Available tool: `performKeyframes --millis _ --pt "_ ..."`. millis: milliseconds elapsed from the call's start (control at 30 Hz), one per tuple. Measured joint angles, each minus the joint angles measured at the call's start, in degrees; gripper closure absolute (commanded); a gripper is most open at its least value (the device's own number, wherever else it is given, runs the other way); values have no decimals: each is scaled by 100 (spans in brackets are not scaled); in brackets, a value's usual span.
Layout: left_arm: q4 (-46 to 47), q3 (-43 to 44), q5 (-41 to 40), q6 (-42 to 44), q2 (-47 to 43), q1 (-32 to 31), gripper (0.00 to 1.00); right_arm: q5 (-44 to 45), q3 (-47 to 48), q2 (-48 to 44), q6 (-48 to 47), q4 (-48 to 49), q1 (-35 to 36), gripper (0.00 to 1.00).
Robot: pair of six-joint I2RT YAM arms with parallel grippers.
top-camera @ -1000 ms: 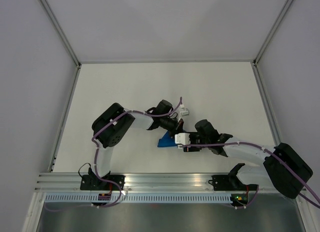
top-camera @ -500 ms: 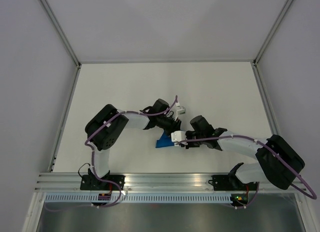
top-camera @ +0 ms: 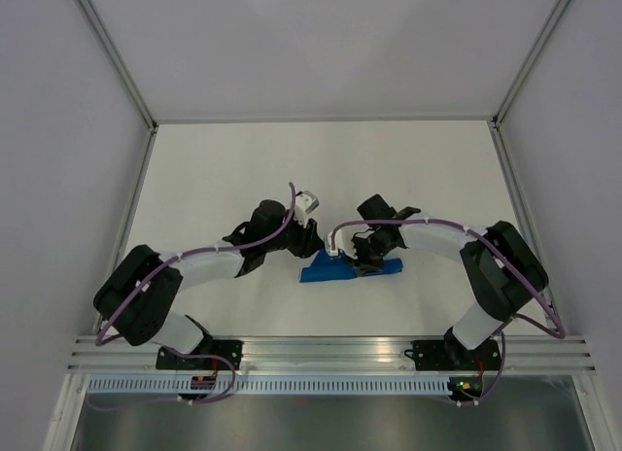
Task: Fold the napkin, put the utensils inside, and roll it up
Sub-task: Roll the napkin with the utensil
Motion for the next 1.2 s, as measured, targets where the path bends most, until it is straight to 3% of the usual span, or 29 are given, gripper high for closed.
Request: performKeyframes --millis 267,467,800,867,1000,1200 --pt "1034 -1589 -1473 107 -1062 -595 53 -726 1779 1534 -358 -2013 -439 84" --pt "1401 -1775 -2345 826 -1255 -1628 51 -1038 2616 2291 -446 -2966 -601 84" --pt "1521 -892 -3359 2544 264 -2935 43 -1123 3421 2990 -470 -3842 -643 84" --pt "1530 -743 -3482 2889 614 -3101 37 -1143 3530 3086 -474 -3967 -649 84" --pt "1665 -557 -3611 3414 1126 -3209 31 -1193 3665 3230 -483 -4151 -664 84" --pt "1816 -321 -3674 3711 1399 -3082 34 -1235 3703 3300 -490 -4266 -669 84"
